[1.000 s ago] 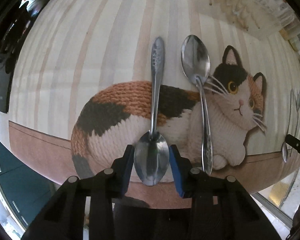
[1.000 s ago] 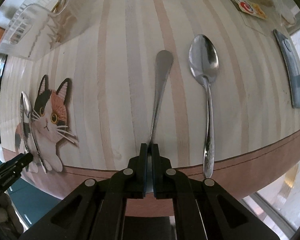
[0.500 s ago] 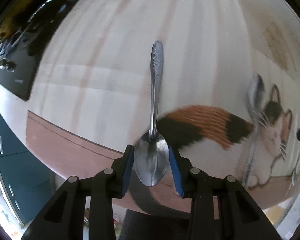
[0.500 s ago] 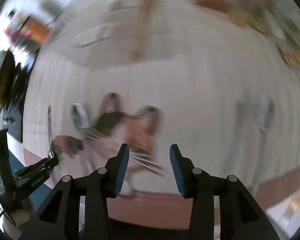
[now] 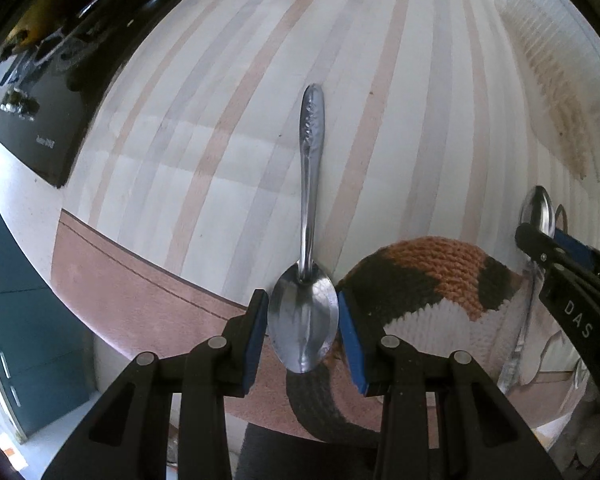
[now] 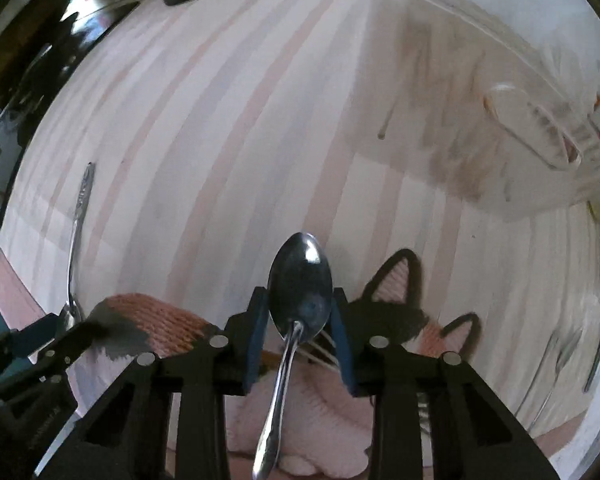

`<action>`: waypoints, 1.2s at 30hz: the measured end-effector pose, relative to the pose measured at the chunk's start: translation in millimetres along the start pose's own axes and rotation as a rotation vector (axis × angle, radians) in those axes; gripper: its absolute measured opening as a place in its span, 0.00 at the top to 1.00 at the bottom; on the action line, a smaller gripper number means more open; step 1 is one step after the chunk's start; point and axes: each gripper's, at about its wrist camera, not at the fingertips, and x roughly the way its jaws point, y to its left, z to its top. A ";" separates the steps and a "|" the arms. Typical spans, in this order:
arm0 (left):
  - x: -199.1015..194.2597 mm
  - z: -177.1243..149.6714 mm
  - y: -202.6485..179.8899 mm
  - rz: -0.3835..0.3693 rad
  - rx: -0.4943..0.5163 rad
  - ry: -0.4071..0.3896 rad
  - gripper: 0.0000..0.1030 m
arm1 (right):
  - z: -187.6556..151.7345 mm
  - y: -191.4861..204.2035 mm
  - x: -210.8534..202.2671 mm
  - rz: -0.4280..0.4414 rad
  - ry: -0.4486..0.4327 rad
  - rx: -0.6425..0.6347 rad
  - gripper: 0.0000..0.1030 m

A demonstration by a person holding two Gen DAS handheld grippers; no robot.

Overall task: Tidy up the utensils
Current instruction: 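Lift both spoons and carry them over the clear plastic basket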

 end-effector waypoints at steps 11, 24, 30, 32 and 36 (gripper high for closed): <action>2.0 -22.5 -78.2 -0.080 0.221 0.000 0.69 | -30.9 -106.3 -13.9 -0.058 0.031 0.176 0.92; -2.4 -19.0 -129.2 -0.038 0.306 0.001 0.69 | -53.7 -139.2 -10.8 -0.032 0.041 0.320 0.93; -29.3 -17.9 -144.0 -0.052 0.302 -0.027 0.69 | -53.3 -157.6 -30.7 0.062 0.000 0.381 1.00; -42.0 -16.2 -143.4 -0.062 0.296 -0.045 0.69 | -57.0 -164.9 -40.2 0.086 -0.020 0.400 1.00; -65.6 -18.2 -139.0 -0.073 0.290 -0.091 0.69 | -57.6 -177.1 -61.9 0.116 -0.059 0.420 1.00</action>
